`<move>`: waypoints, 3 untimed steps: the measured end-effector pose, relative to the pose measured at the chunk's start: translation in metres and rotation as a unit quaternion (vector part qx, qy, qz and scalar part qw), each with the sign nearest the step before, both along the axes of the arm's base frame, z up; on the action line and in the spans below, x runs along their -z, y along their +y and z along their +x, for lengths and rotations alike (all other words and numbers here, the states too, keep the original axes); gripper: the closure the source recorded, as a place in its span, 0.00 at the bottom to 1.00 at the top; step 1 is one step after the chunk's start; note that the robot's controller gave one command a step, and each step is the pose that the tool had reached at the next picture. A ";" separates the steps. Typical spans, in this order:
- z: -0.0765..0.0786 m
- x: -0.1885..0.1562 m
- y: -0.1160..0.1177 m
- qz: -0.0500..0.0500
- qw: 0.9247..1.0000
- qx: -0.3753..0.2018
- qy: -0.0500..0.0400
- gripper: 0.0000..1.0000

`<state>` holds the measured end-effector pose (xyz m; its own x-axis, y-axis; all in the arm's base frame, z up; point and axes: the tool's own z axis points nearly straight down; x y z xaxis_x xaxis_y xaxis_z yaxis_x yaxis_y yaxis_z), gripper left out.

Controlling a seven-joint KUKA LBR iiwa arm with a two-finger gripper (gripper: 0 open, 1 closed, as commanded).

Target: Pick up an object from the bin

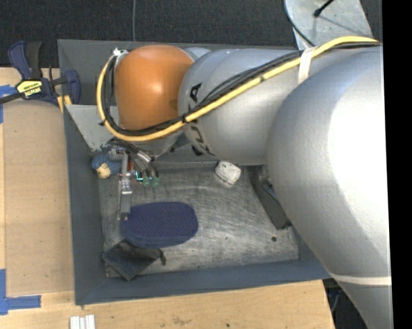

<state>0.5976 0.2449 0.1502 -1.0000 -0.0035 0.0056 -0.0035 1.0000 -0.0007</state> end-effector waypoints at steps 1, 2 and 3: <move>-0.046 0.045 -0.048 -0.001 0.996 0.085 -0.002 0.00; -0.097 0.072 -0.101 -0.001 0.994 0.109 -0.002 0.00; -0.095 0.070 -0.098 0.001 0.994 0.107 -0.004 1.00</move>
Offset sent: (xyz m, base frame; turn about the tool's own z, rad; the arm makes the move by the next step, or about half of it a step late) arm -0.0454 -0.0469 -0.0437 0.1701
